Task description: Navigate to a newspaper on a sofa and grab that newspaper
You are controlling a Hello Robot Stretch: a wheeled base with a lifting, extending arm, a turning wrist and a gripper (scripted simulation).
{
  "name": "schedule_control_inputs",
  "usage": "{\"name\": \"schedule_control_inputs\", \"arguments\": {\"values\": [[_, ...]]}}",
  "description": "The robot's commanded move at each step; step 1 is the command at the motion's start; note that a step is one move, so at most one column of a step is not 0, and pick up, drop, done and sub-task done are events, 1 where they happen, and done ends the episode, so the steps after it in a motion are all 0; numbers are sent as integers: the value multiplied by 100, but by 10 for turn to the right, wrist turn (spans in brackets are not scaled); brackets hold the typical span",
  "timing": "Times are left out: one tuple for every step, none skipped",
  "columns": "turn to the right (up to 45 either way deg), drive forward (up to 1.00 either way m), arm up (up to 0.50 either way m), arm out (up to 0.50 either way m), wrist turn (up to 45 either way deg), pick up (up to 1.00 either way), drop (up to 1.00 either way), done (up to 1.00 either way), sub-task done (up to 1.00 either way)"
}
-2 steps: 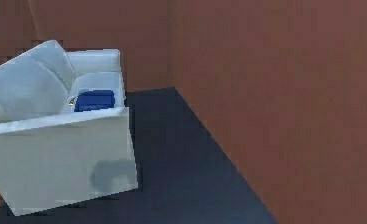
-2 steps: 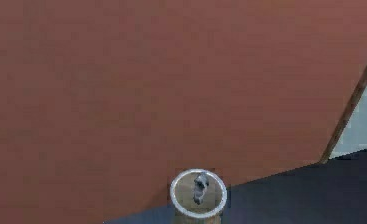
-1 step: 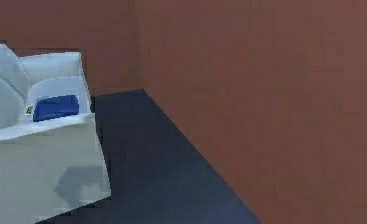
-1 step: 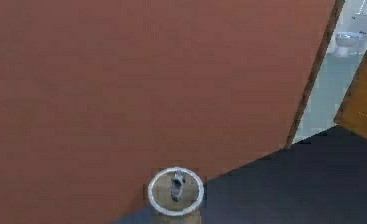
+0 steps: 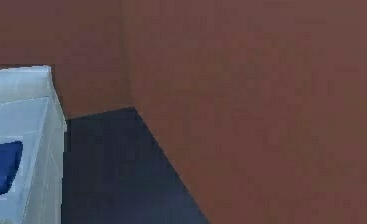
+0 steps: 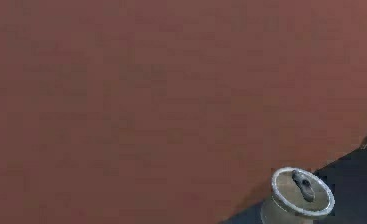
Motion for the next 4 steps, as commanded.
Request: {"name": "schedule_control_inputs", "arguments": {"values": [[420, 0, 0, 0, 0, 0, 0, 0, 0], [0, 5, 0, 0, 0, 0, 0, 0, 0], [-450, 0, 0, 0, 0, 0, 0, 0, 0], [-240, 0, 0, 0, 0, 0, 0, 0, 0]]}}
